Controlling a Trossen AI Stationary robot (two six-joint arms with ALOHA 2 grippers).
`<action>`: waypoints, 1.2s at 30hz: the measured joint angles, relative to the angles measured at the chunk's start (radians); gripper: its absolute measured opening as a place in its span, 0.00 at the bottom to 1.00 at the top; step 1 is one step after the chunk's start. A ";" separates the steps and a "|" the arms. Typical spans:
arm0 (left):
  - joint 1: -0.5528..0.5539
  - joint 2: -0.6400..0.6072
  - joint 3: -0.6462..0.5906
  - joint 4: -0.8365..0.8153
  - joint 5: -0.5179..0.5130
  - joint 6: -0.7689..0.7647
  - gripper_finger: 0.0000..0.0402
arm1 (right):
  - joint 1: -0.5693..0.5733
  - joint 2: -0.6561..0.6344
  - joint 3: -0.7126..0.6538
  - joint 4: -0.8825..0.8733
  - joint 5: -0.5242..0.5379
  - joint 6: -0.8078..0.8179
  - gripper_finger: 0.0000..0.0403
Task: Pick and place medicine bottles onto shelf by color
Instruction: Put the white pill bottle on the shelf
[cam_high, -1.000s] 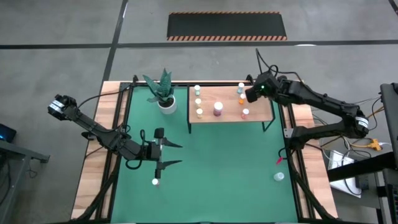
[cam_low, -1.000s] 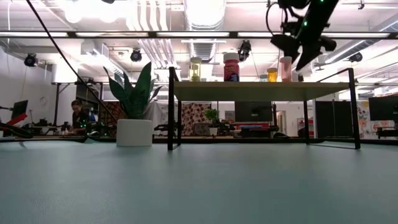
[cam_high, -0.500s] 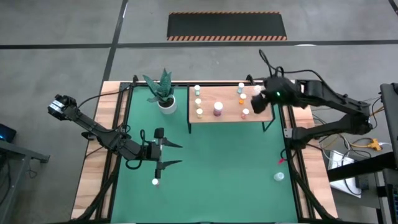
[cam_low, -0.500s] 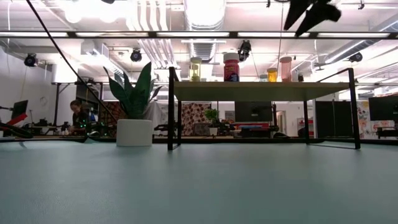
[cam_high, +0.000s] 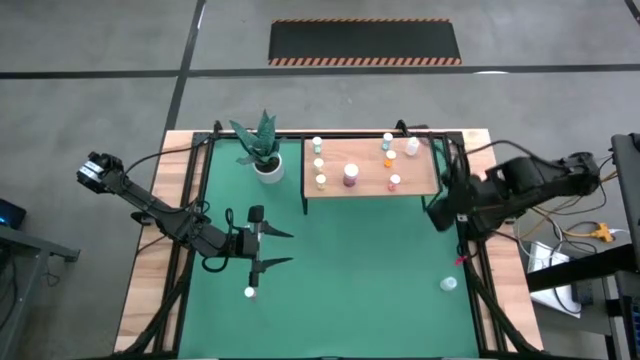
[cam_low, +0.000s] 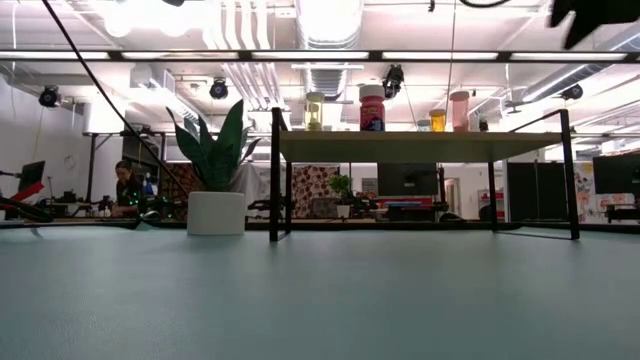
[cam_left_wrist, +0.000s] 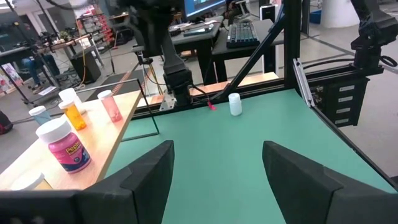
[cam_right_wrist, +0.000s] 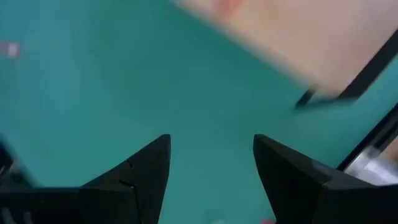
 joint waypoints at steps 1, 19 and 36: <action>0.000 0.000 0.000 0.000 0.000 0.000 0.57 | 0.035 0.001 -0.013 0.005 -0.031 0.040 0.54; 0.000 0.000 0.000 0.000 0.000 0.004 0.57 | 0.470 0.177 -0.300 0.199 -0.366 0.663 0.54; 0.000 0.000 0.000 -0.010 0.000 0.006 0.57 | 0.558 0.388 -0.375 0.309 -0.457 0.711 0.54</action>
